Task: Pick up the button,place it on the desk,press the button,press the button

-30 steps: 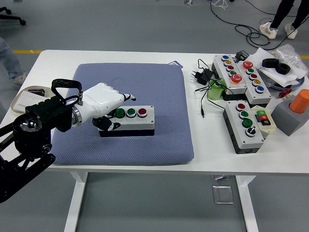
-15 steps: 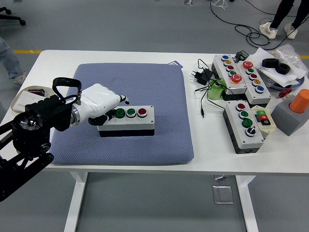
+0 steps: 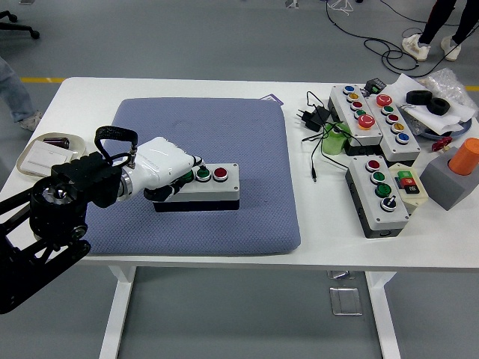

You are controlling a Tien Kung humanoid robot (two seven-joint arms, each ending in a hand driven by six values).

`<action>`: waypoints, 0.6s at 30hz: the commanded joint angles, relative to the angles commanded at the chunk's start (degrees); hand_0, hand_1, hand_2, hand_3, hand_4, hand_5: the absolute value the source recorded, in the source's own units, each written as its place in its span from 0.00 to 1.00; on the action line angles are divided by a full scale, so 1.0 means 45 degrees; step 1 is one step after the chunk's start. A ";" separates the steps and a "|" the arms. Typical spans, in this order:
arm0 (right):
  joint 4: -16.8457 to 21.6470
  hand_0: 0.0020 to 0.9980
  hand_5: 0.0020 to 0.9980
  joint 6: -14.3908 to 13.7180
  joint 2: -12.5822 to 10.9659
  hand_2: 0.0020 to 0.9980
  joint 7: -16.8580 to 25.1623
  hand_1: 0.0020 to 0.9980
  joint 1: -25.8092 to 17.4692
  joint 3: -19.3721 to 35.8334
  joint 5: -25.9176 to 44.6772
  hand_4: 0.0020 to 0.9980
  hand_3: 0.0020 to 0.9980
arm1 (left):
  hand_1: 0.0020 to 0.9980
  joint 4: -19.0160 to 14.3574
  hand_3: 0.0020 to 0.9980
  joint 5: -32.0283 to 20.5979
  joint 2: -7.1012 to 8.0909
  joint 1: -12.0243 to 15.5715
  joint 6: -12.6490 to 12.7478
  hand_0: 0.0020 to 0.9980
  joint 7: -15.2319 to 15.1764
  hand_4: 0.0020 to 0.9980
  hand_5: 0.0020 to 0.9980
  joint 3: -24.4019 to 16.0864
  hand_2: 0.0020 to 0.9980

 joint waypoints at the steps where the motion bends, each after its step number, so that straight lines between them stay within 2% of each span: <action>1: 0.0000 0.63 0.02 0.0000 0.0000 0.54 0.0002 0.48 0.0000 -0.0007 0.0006 0.28 0.58 | 0.00 0.0011 0.82 0.0000 -0.0019 0.0002 -0.0005 0.04 0.0003 0.34 0.00 0.0002 0.03; 15: 0.0000 0.63 0.02 0.0001 -0.0006 0.54 0.0002 0.48 -0.0047 -0.0051 0.0003 0.28 0.58 | 0.00 0.0507 0.82 0.0000 -0.0161 -0.0090 -0.0071 0.05 -0.0008 0.34 0.00 0.0381 0.03; 18: 0.0000 0.63 0.02 -0.0003 -0.0009 0.54 0.0008 0.48 -0.0070 -0.0034 -0.0021 0.28 0.58 | 0.00 0.0603 0.82 0.0000 -0.0174 -0.0102 -0.0225 0.05 -0.0035 0.34 0.00 0.0566 0.03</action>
